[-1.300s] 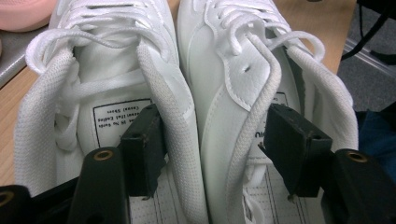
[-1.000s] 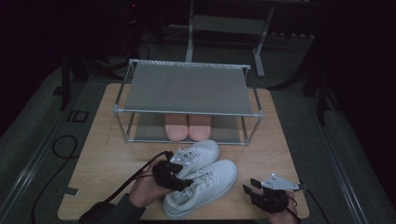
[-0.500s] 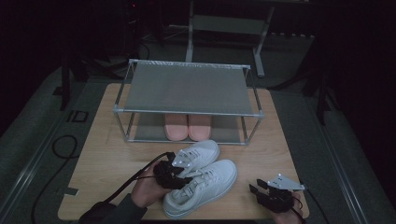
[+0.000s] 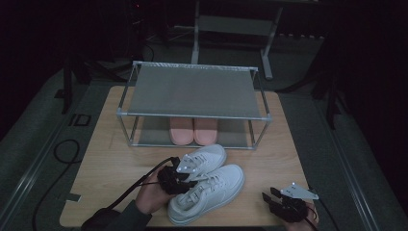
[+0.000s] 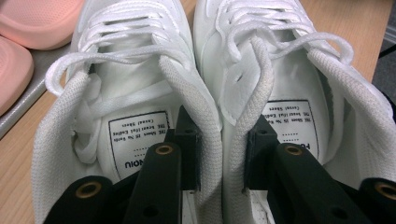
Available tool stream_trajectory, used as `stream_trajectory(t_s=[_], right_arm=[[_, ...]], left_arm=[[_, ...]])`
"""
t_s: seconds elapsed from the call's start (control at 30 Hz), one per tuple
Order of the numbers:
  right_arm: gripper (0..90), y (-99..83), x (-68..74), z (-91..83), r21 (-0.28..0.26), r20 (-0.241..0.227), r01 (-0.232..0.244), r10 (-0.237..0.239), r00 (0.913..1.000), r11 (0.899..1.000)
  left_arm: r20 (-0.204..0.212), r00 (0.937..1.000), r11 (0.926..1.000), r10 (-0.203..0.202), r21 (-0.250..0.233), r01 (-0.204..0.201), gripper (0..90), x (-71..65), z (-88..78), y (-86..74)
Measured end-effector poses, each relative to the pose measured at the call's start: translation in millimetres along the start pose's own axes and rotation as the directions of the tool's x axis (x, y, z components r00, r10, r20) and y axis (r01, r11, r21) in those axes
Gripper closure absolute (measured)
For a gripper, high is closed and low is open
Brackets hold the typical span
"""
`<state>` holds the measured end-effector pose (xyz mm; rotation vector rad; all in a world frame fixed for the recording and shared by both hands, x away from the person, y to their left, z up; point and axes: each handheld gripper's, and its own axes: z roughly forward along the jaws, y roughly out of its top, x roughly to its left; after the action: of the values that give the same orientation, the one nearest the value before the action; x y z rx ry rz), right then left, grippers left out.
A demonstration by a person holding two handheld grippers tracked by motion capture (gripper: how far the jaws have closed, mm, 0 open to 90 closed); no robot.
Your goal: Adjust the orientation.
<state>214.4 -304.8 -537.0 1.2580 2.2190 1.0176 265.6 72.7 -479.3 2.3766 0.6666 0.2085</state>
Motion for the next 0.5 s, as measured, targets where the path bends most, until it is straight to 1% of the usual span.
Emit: stream_trajectory(t_s=[0.2, 0.37, 0.43, 0.5], right_arm=[[57.0, -6.4, -1.3, -1.5, 0.006, 0.001, -0.012, 0.012, 0.9999, 1.000], [56.1, -10.7, -1.9, -3.1, 0.009, 0.002, -0.016, 0.016, 0.9999, 1.000], [56.0, -12.8, -1.6, -3.0, 0.008, -0.003, -0.015, 0.015, 0.9999, 1.000], [55.9, -14.5, -1.4, -2.6, 0.009, -0.003, -0.013, 0.013, 0.9999, 1.000]], left_arm=[[-0.011, 0.9999, 1.0000, 0.002, -0.008, -0.002, 73.9, -1.5, -0.4, 0.3], [0.014, 0.9998, 0.9998, -0.011, -0.014, 0.011, 74.4, 3.4, -1.0, 1.1], [0.011, 0.9999, 0.9998, -0.006, -0.017, 0.006, 74.5, 2.7, -1.1, 1.4], [0.009, 0.9999, 0.9997, -0.009, -0.023, 0.009, 75.0, 2.5, -1.5, 1.6]])
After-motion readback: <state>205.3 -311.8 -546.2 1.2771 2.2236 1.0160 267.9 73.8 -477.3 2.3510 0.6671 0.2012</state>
